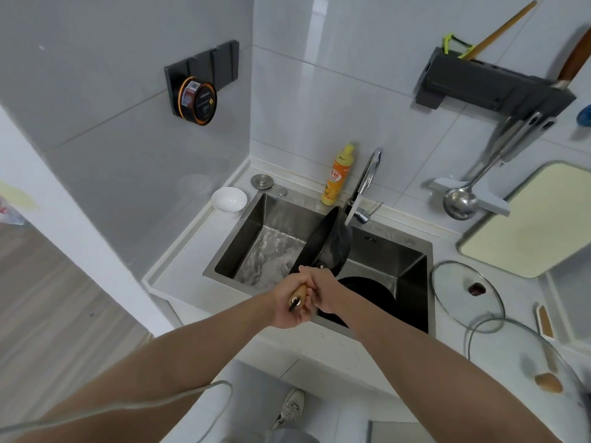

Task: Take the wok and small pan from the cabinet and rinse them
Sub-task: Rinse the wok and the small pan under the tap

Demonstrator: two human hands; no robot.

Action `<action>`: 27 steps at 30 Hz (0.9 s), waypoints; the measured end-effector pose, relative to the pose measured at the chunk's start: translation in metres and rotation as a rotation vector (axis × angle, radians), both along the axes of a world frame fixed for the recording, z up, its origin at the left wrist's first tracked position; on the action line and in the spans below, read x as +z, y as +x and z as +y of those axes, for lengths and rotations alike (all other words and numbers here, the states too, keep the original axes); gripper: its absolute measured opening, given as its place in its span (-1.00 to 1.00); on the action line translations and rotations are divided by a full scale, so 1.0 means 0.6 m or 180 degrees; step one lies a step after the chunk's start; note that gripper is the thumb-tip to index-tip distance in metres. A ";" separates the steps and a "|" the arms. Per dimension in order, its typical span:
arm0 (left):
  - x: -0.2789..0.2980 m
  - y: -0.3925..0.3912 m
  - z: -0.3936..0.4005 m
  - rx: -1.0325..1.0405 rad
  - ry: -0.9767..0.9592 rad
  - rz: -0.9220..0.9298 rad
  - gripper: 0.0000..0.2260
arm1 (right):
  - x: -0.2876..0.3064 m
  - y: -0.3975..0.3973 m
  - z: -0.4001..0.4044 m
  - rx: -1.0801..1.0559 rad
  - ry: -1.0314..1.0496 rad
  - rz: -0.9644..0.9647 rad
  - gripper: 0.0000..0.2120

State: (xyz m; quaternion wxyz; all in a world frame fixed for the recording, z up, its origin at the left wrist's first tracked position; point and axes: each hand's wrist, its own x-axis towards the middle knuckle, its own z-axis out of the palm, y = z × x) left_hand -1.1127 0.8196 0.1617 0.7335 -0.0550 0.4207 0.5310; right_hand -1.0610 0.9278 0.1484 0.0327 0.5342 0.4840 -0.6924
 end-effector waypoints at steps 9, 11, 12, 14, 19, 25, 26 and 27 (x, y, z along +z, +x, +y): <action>-0.002 -0.008 0.022 -0.0036 0.0039 0.0113 -0.92 | -0.008 -0.007 0.026 -0.0085 -0.0218 0.0100 -0.82; -0.002 -0.006 0.026 -0.0067 0.0028 0.0140 -0.94 | -0.013 -0.003 0.032 -0.0113 -0.0181 0.0128 -0.87; 0.000 -0.005 0.028 -0.0074 0.0020 0.0160 -0.94 | -0.011 -0.001 0.033 -0.0131 -0.0184 0.0126 -0.87; 0.002 -0.001 0.032 -0.0088 -0.0016 0.0216 -0.94 | -0.011 0.004 0.033 -0.0132 -0.0225 0.0169 -0.83; 0.014 0.011 0.031 -0.0383 -0.0085 0.0580 -0.87 | -0.016 0.023 0.035 -0.0161 -0.0291 0.0236 -0.82; 0.039 0.015 0.014 -0.0941 -0.0308 0.1419 -0.88 | -0.017 0.045 0.006 -0.0010 -0.0512 0.0632 -0.86; 0.040 0.018 0.012 -0.1012 -0.0369 0.1586 -0.92 | -0.011 0.049 0.000 0.0053 -0.0541 0.0654 -0.86; 0.040 0.022 0.010 -0.1077 -0.0416 0.1748 -0.98 | -0.010 0.051 -0.003 0.0140 -0.0510 0.0652 -0.85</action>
